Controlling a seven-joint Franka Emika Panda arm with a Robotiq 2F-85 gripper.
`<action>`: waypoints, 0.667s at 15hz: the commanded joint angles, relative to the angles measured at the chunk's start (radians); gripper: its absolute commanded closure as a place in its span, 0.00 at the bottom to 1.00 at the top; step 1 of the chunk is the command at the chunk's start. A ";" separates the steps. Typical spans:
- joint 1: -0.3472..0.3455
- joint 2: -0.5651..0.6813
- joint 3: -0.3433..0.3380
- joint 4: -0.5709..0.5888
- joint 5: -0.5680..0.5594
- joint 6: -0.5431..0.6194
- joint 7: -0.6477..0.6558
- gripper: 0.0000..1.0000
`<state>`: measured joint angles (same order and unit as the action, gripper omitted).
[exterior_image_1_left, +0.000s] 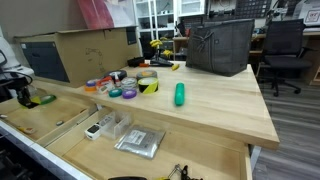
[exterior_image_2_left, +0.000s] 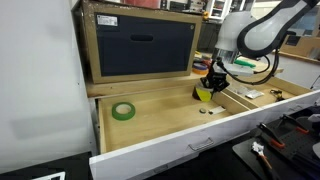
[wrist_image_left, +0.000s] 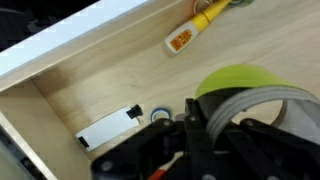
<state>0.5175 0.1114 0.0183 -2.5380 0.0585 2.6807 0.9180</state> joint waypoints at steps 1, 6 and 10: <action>-0.144 -0.109 0.097 -0.037 0.083 -0.128 -0.164 0.99; -0.262 -0.209 0.111 -0.051 0.075 -0.320 -0.294 0.99; -0.351 -0.266 0.091 -0.048 0.022 -0.410 -0.280 0.99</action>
<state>0.2294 -0.0878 0.1129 -2.5660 0.1120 2.3305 0.6472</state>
